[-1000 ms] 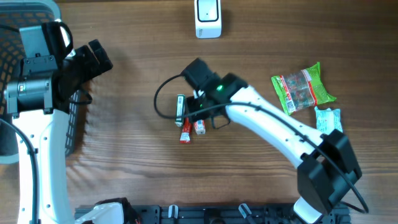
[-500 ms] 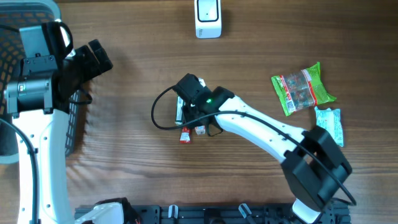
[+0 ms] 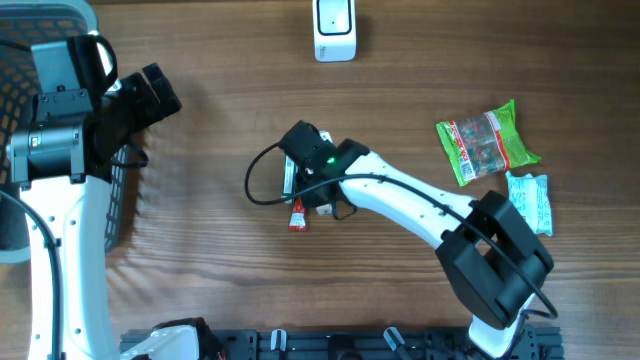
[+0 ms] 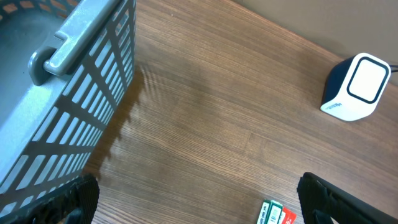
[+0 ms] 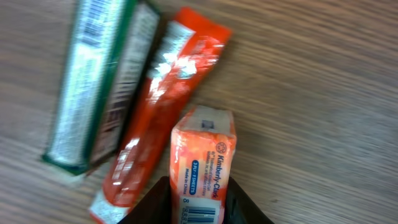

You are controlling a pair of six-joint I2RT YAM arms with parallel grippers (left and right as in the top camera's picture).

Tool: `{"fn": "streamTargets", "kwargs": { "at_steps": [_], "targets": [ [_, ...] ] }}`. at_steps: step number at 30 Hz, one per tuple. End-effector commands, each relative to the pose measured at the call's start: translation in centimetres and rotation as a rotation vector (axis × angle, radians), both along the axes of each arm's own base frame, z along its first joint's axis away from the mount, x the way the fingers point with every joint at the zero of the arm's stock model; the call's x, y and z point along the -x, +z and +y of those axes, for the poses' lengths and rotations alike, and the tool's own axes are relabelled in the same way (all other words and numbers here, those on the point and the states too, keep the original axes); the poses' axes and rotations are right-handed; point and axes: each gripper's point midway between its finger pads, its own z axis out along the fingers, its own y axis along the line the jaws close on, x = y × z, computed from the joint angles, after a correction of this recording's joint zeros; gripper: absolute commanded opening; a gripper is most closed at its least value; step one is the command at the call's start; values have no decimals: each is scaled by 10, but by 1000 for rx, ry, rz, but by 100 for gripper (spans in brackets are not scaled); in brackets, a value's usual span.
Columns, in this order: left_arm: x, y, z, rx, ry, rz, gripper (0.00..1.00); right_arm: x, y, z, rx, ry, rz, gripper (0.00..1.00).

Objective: Scan the item barcode

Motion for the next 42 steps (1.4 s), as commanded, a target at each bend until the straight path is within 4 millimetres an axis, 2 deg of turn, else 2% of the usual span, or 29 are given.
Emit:
{"fn": "streamTargets", "kwargs": {
  "at_steps": [1,6,8,9,12,14,17,19,21,22,26,33,39,42],
  "targets": [
    [0,7,2,-20,-7,-16,100,-22,0,-37,93,-68,-35,27],
    [0,7,2,-20,-7,-16,100,-47,6,-73,130,-67,-47,27],
    [0,7,2,-20,-7,-16,100,-59,7,-95,166,-98,-64,26],
    [0,7,2,-20,-7,-16,100,-69,8,-113,200,-129,-80,24],
    [0,7,2,-20,-7,-16,100,-78,10,-132,231,-155,-94,23],
    [0,7,2,-20,-7,-16,100,-81,10,-138,229,-169,-96,23],
    [0,7,2,-20,-7,-16,100,-84,10,-137,218,-172,-103,23],
    [0,7,2,-20,-7,-16,100,-81,9,-130,182,-161,-86,24],
    [0,7,2,-20,-7,-16,100,-78,7,-122,139,-149,-60,31],
    [0,7,2,-20,-7,-16,100,-76,6,-118,119,-144,-48,39],
    [0,7,2,-20,-7,-16,100,-76,7,-114,98,-140,-43,45],
    [0,7,2,-20,-7,-16,100,-79,24,-110,74,-151,-54,45],
    [0,7,2,-20,-7,-16,100,-73,39,-87,-66,-109,-27,45],
    [0,7,2,-20,-7,-16,100,-73,43,-87,-76,-106,-31,44]
  ]
}}
